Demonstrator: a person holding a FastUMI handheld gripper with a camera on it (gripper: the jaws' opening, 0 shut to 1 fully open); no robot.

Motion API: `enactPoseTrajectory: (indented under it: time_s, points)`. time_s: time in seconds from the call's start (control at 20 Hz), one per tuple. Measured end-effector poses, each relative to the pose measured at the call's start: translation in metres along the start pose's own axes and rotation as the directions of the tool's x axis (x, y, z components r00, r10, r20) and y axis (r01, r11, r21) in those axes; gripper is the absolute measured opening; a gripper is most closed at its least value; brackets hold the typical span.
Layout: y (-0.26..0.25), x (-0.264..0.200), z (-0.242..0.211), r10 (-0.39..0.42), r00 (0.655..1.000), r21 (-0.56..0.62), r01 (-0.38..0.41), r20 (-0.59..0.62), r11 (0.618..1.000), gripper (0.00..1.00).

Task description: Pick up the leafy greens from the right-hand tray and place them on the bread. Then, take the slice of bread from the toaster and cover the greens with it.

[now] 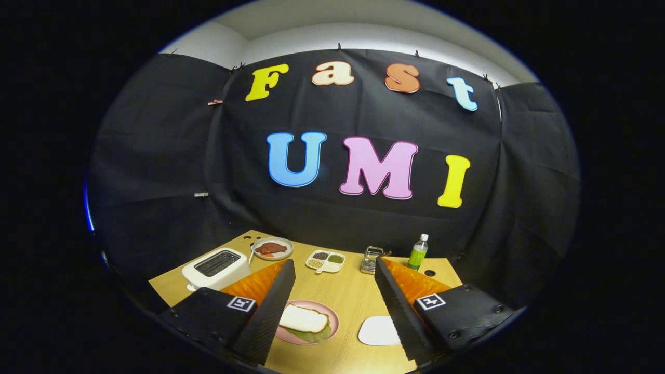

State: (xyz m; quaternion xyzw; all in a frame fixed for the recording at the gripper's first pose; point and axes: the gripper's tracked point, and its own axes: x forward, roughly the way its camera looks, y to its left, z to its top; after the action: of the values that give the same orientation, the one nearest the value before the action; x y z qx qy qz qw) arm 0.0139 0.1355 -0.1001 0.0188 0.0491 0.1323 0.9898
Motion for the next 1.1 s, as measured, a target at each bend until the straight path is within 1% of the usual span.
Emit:
enactPoseTrajectory:
  time_s: [0.15, 0.3, 0.4, 0.6, 0.75, 0.9, 1.1]
  points:
    - [0.007, -0.009, 0.008, -0.020, 1.000, 0.059, 0.019, 0.024, 0.998, 0.96]
    - [0.005, -0.013, 0.007, -0.059, 0.998, 0.081, 0.056, 0.029, 0.995, 0.96]
    - [0.005, -0.020, 0.007, -0.076, 0.996, 0.070, 0.072, 0.044, 0.995, 0.96]
    - [0.011, -0.025, 0.008, -0.060, 0.996, -0.039, 0.063, 0.067, 0.997, 0.96]
    - [0.015, -0.025, 0.015, -0.050, 0.996, -0.032, 0.053, 0.076, 0.998, 0.96]
    - [0.007, -0.025, 0.012, -0.067, 0.996, -0.022, 0.069, 0.067, 0.997, 0.98]
    - [0.000, -0.026, 0.008, -0.080, 0.996, 0.003, 0.080, 0.046, 0.997, 0.98]
